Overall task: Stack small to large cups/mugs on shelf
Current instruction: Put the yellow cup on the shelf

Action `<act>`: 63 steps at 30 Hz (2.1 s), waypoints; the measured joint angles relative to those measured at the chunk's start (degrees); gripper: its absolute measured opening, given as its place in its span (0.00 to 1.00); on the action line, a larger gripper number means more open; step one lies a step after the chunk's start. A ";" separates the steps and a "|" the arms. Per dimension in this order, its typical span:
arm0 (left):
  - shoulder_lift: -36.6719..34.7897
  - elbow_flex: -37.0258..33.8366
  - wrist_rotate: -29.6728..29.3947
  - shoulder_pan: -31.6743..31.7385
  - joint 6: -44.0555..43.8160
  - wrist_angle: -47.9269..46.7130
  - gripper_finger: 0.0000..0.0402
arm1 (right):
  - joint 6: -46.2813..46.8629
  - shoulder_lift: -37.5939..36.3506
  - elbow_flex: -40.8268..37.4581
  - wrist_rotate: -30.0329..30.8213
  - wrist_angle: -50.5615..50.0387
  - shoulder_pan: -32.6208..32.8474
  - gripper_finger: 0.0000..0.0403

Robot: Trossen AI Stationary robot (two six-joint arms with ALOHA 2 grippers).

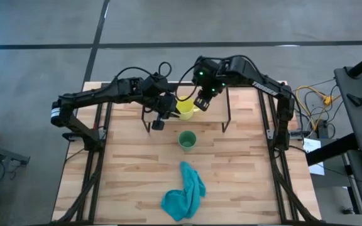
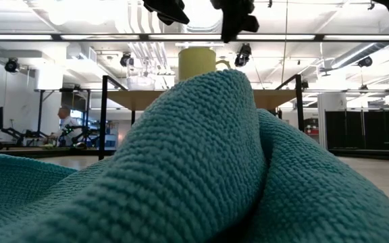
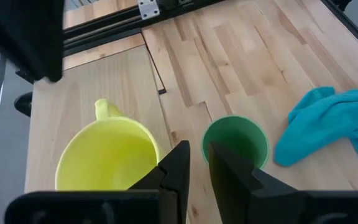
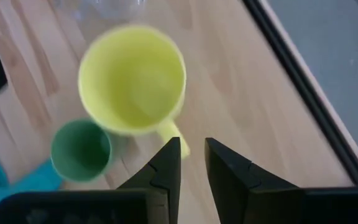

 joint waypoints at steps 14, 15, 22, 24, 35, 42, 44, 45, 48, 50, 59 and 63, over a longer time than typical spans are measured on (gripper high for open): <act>2.29 -0.07 -0.04 0.00 -1.49 -0.49 0.11 | -0.20 -0.15 -7.24 -0.01 -2.37 0.00 0.18; 2.75 -0.11 -0.04 0.00 -1.49 -0.66 0.11 | -0.20 -0.14 -7.80 -0.01 -2.19 0.00 0.17; 4.42 -0.09 -1.56 0.00 -1.45 -0.33 0.11 | -0.70 -0.15 -10.67 -3.08 1.44 0.22 0.16; 4.34 -0.09 -3.54 0.00 -1.42 -0.32 0.11 | -1.33 -0.15 -10.93 -3.30 1.99 0.33 0.16; 4.38 -0.09 -4.68 0.07 -1.42 -0.07 0.11 | -1.42 -0.15 -11.06 -3.30 3.50 0.37 0.16; 4.42 -0.22 -6.65 0.11 -1.23 -0.13 0.11 | -1.41 -0.12 -11.15 -4.50 3.80 0.42 0.16; 4.42 -0.22 -6.78 0.15 -1.22 -0.11 0.11 | -1.42 -0.11 -11.17 -4.51 3.89 0.50 0.16; 4.42 -0.22 -6.93 0.15 -1.21 -0.13 0.11 | -1.42 -0.11 -11.17 -4.52 3.97 0.51 0.16; 4.42 -0.35 -7.71 0.15 -1.18 -0.11 0.11 | -1.25 -0.11 -11.17 -4.50 4.03 0.72 0.16; 4.42 -0.35 -8.61 0.15 -1.13 -0.27 0.11 | -1.02 -0.09 -11.17 -4.50 4.03 1.05 0.16; 4.42 -0.37 -13.75 0.48 -0.99 -0.31 0.11 | 0.31 0.00 -11.23 -4.70 4.09 4.00 0.16; 4.42 -0.37 -13.75 0.59 -0.97 -0.29 0.11 | 0.31 0.00 -11.23 -4.63 4.69 5.46 0.16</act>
